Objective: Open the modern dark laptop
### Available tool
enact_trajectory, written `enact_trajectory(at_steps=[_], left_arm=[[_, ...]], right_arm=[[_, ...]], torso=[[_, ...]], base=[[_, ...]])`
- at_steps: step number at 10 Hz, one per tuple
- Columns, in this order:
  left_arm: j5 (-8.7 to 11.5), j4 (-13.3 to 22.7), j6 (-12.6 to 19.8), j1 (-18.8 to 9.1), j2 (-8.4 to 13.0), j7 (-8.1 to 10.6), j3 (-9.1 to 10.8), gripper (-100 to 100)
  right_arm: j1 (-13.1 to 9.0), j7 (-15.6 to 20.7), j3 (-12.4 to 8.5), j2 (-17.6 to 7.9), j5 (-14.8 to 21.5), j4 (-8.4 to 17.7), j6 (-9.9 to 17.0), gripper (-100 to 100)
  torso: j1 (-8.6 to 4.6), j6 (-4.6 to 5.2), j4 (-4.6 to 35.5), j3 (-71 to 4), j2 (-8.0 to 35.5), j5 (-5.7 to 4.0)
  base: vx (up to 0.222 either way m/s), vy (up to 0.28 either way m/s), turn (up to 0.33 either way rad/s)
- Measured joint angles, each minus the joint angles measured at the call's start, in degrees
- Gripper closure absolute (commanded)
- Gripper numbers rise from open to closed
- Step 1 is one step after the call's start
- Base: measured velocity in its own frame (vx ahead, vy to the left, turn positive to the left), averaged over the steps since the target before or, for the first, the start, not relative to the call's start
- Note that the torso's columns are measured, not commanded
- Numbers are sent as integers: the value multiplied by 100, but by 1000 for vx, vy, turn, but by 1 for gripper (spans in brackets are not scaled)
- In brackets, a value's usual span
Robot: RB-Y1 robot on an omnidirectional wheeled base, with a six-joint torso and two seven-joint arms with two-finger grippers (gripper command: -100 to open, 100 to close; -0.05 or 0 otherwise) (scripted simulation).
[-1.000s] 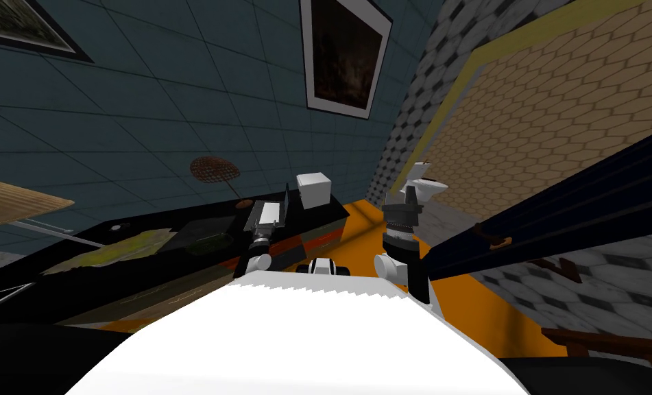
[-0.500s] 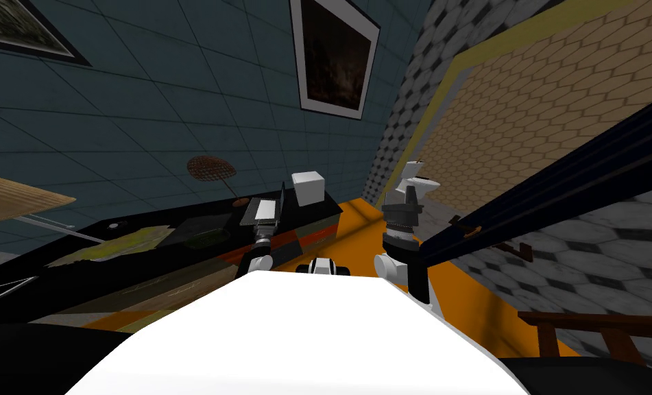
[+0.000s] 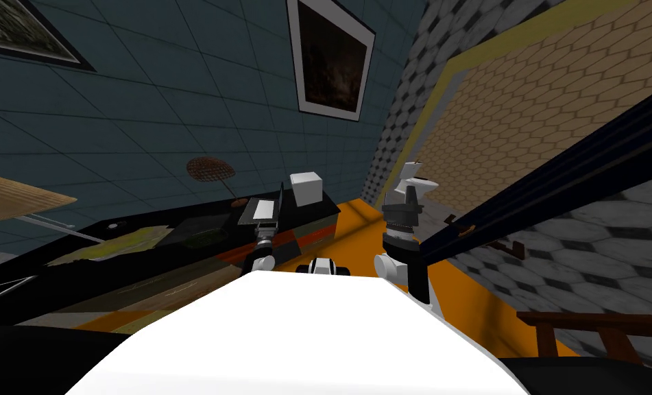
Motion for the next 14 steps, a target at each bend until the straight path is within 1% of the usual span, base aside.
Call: enact_trajectory(at_steps=[2, 4, 6, 7, 10, 11, 12, 13, 14], left_arm=[[-43, 249, -122, -89, -49, -89, 47, -100], [-88, 461, -238, -154, -167, -162, 84, -100], [-137, 608, -340, -188, -392, -224, 95, -100], [-143, 654, -337, -240, -533, -274, 128, -100], [-181, 778, -401, -279, -923, -316, 133, -100], [-182, 784, -405, -283, -933, -319, 133, -100], [-181, 783, -405, -283, -932, -318, 133, 100], [-181, 783, -405, -283, -932, -318, 133, 100], [-66, 736, -420, -246, -934, -210, 84, 100]], right_arm=[[1, 0, 0, 0, 0, 0, 0, 0], [0, 0, 0, 0, 0, 0, 0, 0], [0, 0, 0, 0, 0, 0, 0, 0], [-1, 0, 0, 0, 0, 0, 0, 0], [-2, 0, 1, 1, 0, 0, 0, 0], [-2, 0, 1, 1, 0, 0, 0, 0], [-2, 0, 1, 1, 0, 0, 0, 0], [-2, 0, 1, 1, 0, 0, 0, 0], [-2, 0, 1, 0, 0, 0, 0, 0]], torso=[[-20, 0, 5, 12, 20, -5], [-24, 1, 10, 23, 37, -7], [-29, 0, 15, 34, 56, -8], [-28, 1, 17, 37, 61, -8], [-24, 1, 11, 23, 38, -7], [-23, 0, 10, 23, 38, -7], [-23, 0, 11, 23, 38, -7], [-23, 0, 10, 23, 37, -6], [-11, -4, 14, 25, 41, -8]], base=[[165, 43, -7], [164, 48, -7], [81, 28, -1], [42, 19, -4], [23, 8, -1], [0, 0, 0], [0, 0, 0], [-12, 28, -93], [-23, 59, -79]])
